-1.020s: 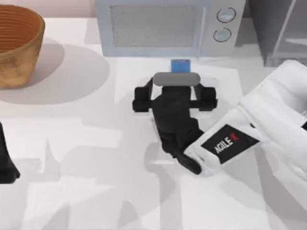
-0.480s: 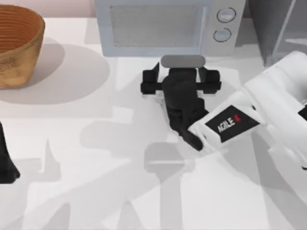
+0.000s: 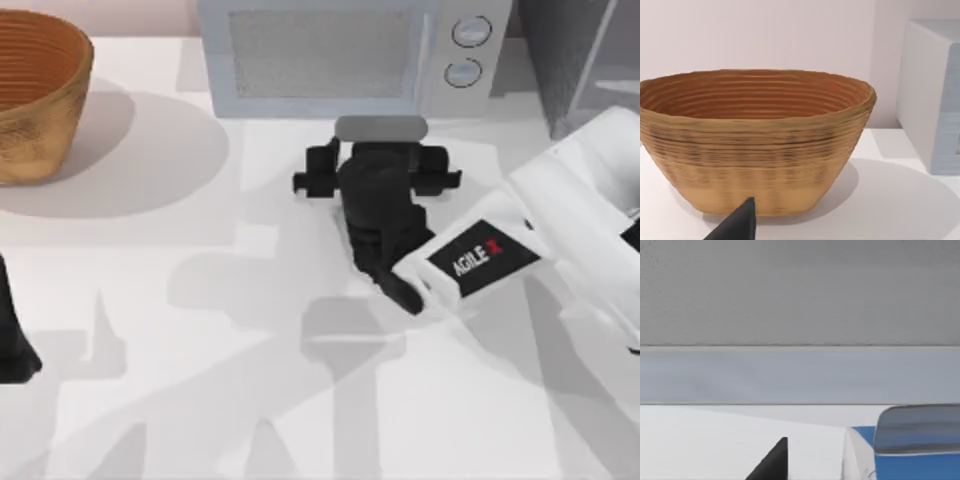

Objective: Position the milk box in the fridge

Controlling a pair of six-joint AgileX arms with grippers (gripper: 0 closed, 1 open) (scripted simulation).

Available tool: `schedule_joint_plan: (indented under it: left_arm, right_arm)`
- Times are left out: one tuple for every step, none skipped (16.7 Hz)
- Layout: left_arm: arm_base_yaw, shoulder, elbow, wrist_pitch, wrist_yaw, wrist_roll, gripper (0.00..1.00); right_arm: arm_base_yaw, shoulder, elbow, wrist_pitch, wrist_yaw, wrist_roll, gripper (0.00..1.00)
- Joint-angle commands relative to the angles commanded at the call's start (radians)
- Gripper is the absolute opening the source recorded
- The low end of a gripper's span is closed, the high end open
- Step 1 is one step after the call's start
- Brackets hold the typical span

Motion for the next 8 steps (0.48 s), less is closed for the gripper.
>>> schedule_joint_plan:
  left_arm:
    - [0.0, 0.0, 0.0, 0.0, 0.0, 0.0, 1.0]
    - [0.0, 0.0, 0.0, 0.0, 0.0, 0.0, 1.0]
    - [0.0, 0.0, 0.0, 0.0, 0.0, 0.0, 1.0]
    - [0.0, 0.0, 0.0, 0.0, 0.0, 0.0, 1.0]
    - [0.0, 0.0, 0.0, 0.0, 0.0, 0.0, 1.0]
    - [0.0, 0.0, 0.0, 0.0, 0.0, 0.0, 1.0]
    - [0.0, 0.0, 0.0, 0.0, 0.0, 0.0, 1.0]
    - [0.0, 0.0, 0.0, 0.0, 0.0, 0.0, 1.0]
  right_arm:
    - [0.0, 0.0, 0.0, 0.0, 0.0, 0.0, 0.55]
    - [0.0, 0.0, 0.0, 0.0, 0.0, 0.0, 0.47]
    - [0.0, 0.0, 0.0, 0.0, 0.0, 0.0, 0.4]
    - [0.0, 0.0, 0.0, 0.0, 0.0, 0.0, 0.32]
    - [0.0, 0.0, 0.0, 0.0, 0.0, 0.0, 0.25]
    - [0.0, 0.0, 0.0, 0.0, 0.0, 0.0, 0.17]
    - [0.0, 0.0, 0.0, 0.0, 0.0, 0.0, 0.1]
    - [0.0, 0.0, 0.0, 0.0, 0.0, 0.0, 0.02]
